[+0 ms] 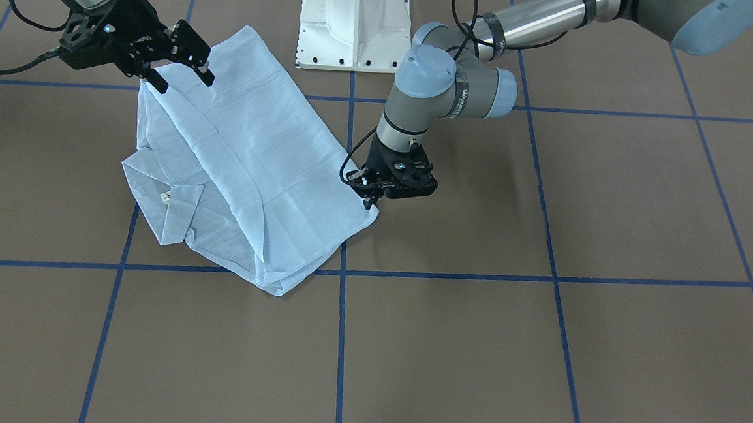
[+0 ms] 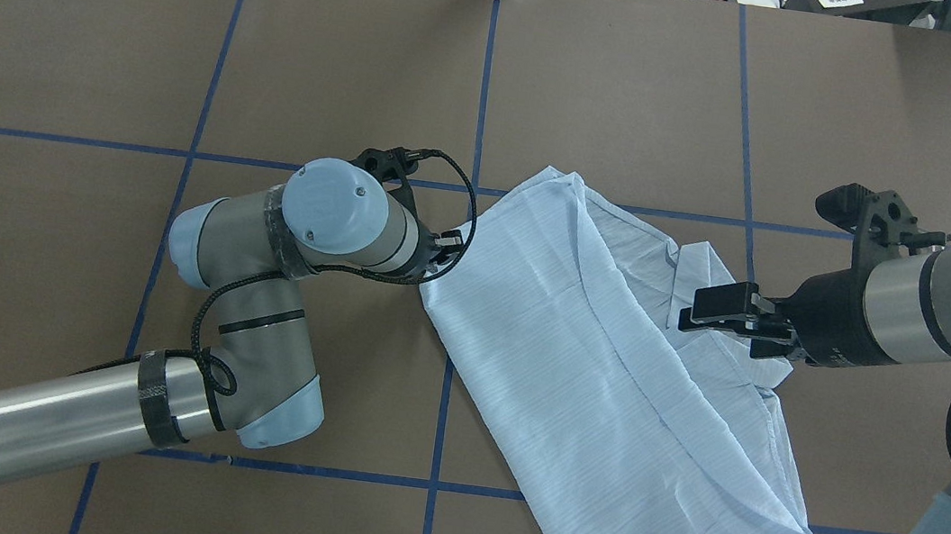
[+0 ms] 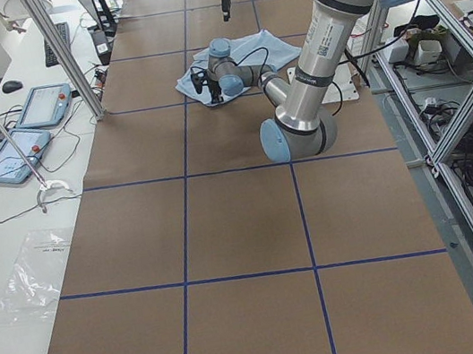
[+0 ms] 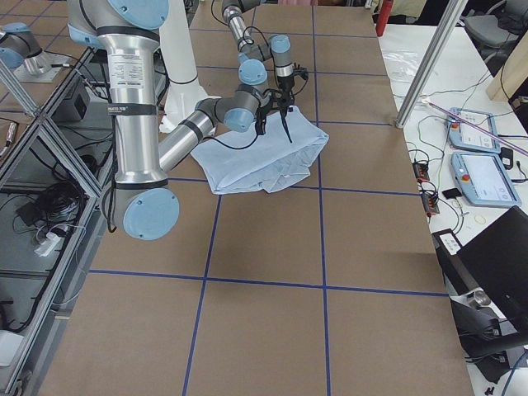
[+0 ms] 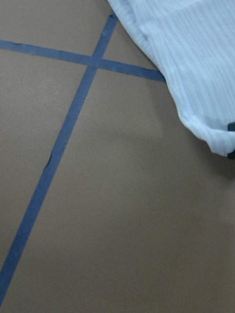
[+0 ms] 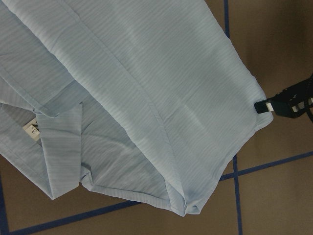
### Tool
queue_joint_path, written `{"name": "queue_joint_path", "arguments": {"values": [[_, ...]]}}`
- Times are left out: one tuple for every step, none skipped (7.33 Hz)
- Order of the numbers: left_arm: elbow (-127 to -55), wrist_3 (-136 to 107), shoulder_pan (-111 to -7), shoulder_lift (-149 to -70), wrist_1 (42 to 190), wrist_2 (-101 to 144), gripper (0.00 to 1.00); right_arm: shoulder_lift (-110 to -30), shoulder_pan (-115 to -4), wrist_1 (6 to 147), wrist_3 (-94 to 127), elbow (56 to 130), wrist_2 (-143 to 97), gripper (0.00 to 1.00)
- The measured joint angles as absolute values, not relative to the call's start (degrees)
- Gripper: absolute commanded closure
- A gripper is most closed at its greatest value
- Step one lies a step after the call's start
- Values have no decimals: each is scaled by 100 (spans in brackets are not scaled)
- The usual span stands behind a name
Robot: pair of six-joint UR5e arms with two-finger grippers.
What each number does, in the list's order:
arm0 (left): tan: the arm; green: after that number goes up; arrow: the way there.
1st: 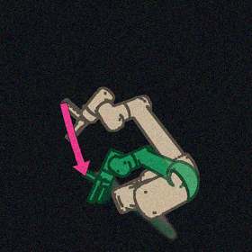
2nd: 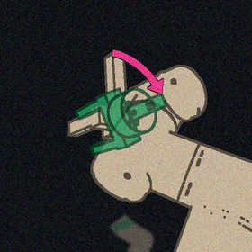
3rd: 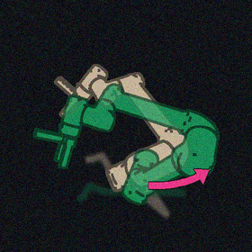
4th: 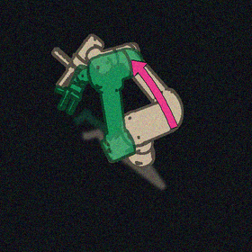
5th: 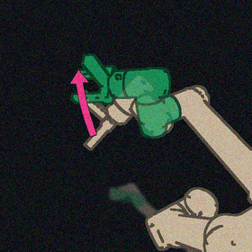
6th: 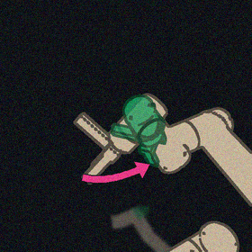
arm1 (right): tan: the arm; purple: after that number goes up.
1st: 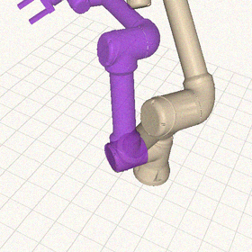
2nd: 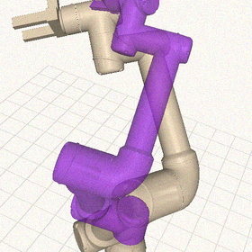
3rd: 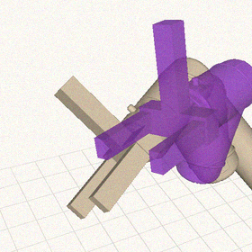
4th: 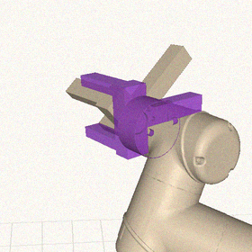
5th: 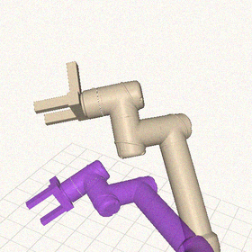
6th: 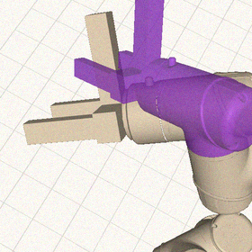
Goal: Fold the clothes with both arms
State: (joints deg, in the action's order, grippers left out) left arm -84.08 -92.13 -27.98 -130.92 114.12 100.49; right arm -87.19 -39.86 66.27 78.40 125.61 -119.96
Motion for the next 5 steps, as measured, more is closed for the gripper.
{"name": "queue_joint_path", "arguments": {"values": [[-8515, -9217, -2858, -13092, 11285, 10051, 100, -8717, -3998, 6627, 7840, 12561, -11979, 0], [-8544, -9219, -3023, -13090, 11189, 10047, 100, -8710, -4006, 6627, 7840, 12564, -11943, 0], [-8463, -9218, -3292, -13088, 11164, 10039, 100, -8703, -4014, 6627, 7840, 12567, -11920, 0], [-8289, -9210, -3564, -13104, 11198, 10027, 100, -8697, -4029, 6627, 7841, 12568, -11906, 0], [-8002, -9203, -3825, -13170, 11369, 9994, 100, -8697, -4049, 6627, 7845, 12567, -11871, 0]]}}
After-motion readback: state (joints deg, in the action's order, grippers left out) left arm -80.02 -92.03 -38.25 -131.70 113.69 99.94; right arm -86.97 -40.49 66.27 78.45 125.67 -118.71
